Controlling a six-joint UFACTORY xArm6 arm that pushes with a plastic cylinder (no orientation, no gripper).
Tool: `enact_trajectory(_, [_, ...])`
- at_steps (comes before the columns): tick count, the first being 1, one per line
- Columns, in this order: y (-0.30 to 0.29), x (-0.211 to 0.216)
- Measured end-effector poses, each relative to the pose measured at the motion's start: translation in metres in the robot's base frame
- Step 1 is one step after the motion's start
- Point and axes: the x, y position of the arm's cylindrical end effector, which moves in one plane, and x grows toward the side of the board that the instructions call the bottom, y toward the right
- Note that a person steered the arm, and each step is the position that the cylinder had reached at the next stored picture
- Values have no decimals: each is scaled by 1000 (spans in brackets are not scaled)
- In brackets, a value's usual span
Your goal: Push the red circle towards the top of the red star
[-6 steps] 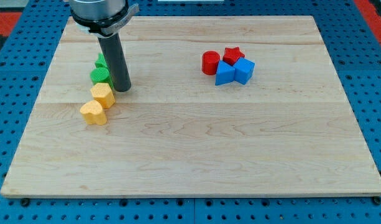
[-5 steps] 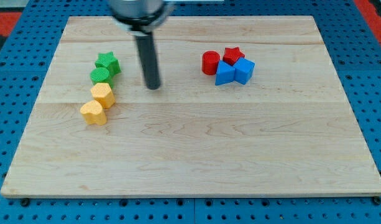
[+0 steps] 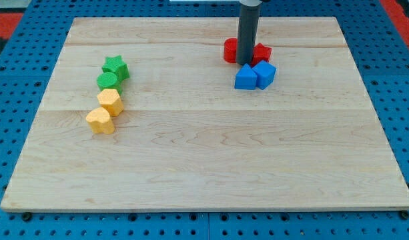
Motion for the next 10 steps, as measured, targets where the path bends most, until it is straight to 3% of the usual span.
enact_trajectory(2, [-3, 0])
enact_trajectory(5, [-63, -10])
enact_trajectory(7, [-10, -59])
enact_trajectory(8, [7, -63])
enact_trajectory(10, [-26, -83])
